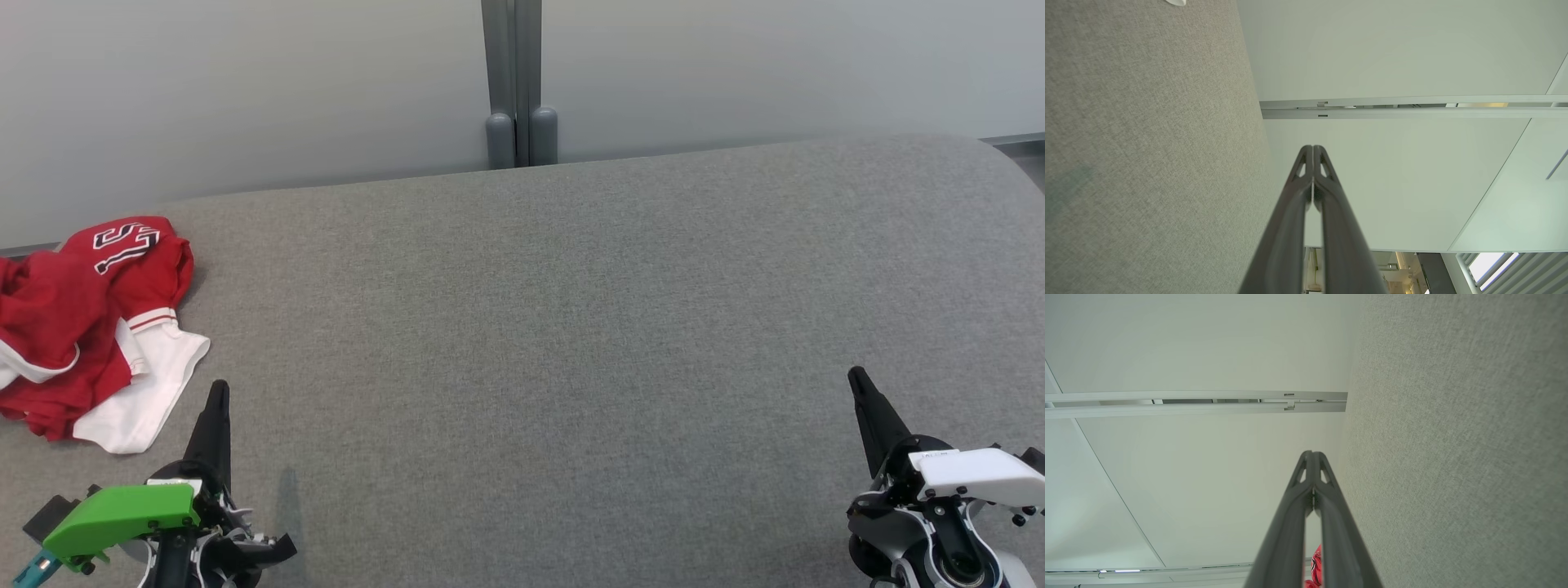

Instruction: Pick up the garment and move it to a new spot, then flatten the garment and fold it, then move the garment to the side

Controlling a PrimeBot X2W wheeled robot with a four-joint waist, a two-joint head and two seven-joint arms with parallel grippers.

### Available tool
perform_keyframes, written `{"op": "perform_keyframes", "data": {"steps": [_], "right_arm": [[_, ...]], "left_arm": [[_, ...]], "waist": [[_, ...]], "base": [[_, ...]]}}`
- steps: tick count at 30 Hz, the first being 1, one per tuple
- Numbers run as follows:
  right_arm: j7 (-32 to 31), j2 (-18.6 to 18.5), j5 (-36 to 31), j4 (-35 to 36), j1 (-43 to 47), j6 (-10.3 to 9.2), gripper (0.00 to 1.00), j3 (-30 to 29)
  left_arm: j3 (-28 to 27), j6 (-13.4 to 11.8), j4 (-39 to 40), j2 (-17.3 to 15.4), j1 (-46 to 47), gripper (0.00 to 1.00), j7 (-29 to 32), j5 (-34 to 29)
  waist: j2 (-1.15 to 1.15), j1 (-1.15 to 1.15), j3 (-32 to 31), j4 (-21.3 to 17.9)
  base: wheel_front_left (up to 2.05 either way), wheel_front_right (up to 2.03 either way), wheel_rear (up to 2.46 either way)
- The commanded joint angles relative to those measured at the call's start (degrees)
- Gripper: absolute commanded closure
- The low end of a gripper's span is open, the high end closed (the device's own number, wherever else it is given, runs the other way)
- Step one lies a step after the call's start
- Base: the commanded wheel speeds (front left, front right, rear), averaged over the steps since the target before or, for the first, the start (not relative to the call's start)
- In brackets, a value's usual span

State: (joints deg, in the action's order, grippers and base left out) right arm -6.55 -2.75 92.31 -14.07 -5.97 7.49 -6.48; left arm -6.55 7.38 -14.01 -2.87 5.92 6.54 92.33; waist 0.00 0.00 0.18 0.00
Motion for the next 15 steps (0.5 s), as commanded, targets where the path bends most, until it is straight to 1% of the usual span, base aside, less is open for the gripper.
{"op": "perform_keyframes", "data": {"steps": [1,15], "right_arm": [[-0.10,-0.30,0.19,0.09,-0.55,0.00,1.00,-0.11],[-0.10,-0.30,0.19,0.09,-0.55,0.00,1.00,-0.11]], "left_arm": [[-0.08,0.28,0.06,0.00,0.64,1.00,0.11,0.16],[-0.08,0.28,0.06,0.00,0.64,1.00,0.11,0.16]], "waist": [[0.00,0.00,0.00,0.00],[0.00,0.00,0.00,0.00]], "base": [[0.00,0.00,0.00],[0.00,0.00,0.00]]}}
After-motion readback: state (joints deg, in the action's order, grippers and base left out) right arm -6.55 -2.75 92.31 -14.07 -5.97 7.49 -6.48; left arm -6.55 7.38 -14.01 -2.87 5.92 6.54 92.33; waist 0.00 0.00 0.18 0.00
